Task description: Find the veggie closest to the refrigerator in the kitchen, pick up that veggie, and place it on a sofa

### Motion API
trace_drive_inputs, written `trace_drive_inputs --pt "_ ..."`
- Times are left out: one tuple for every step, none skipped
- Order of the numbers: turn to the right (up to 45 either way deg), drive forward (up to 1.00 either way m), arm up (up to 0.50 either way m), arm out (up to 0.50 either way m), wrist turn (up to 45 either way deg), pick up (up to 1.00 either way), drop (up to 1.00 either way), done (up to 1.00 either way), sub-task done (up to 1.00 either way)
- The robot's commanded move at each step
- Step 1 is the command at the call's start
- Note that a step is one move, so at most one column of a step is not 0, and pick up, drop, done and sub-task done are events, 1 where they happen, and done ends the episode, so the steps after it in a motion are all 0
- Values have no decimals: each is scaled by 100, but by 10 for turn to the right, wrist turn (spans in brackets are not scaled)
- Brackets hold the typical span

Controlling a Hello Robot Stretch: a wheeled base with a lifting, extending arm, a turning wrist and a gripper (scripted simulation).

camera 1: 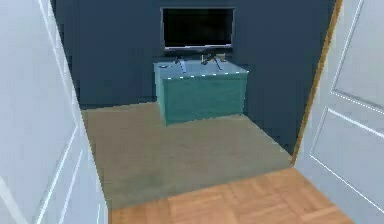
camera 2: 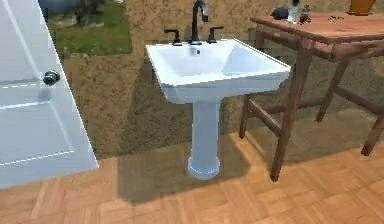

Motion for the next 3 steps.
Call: trace_drive_inputs --pt "450 0 0 0 0 0 0 0 0" --pt "90 0 0 0 0 0 0 0 0" --pt "0 45 0 0 0 0 0 0 0"
